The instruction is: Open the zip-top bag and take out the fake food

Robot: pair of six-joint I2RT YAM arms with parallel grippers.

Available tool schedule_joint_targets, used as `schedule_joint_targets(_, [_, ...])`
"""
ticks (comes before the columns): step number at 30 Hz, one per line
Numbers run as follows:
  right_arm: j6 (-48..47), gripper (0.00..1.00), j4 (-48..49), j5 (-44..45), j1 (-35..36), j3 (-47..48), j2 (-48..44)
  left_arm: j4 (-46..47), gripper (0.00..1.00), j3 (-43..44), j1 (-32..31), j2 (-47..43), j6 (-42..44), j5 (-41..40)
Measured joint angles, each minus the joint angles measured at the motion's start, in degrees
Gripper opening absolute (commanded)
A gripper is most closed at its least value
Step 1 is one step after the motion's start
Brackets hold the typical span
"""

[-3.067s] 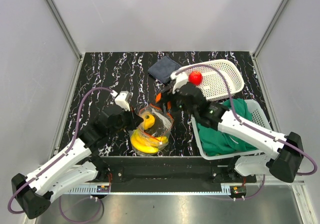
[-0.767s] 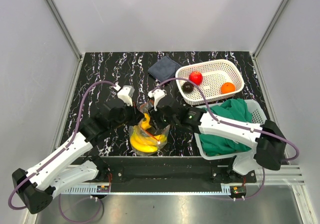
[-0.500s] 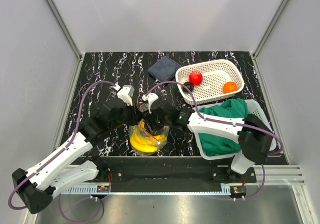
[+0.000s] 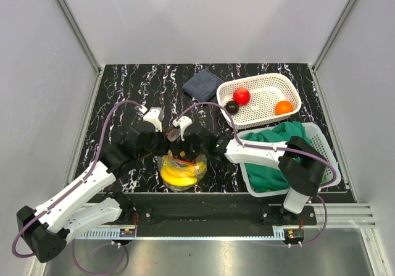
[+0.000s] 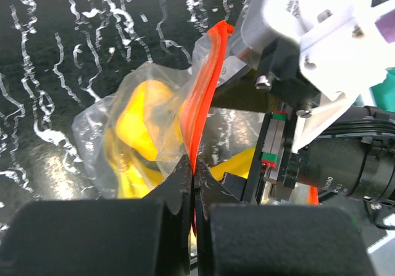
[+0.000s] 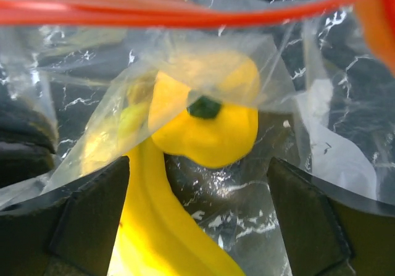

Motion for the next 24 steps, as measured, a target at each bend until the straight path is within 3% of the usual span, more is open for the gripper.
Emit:
schedule_joint_targets(15, [-2.0,0.98,17.2,0.4,-0.2,-3.0,6.6,-2.6,0.0,-0.3,0.9,1.8,1.1,-4.6])
schedule_joint_targets(18, [-2.2,0.86,18.1,1.2,-0.1,-2.7,8.3,-2.5,0.0,-1.2,1.0,2.3,1.1,-5.3])
schedule_joint_targets(22, [-2.9,0.51,19.0,2.6,-0.1,-2.4,9.0,-1.5,0.0,-1.5,1.0,2.1,0.7,-5.3])
schedule_joint_targets(23, [-3.3,0.37,19.1,2.7,-0.1,-2.4,9.0,-0.9,0.0,-1.5,1.0,1.9,0.4,-5.2])
schedule_joint_targets(24, [-3.5,0.32,19.2,2.9,0.0,-2.4,9.0,-0.3,0.0,-1.5,1.0,1.6,0.2,-5.2])
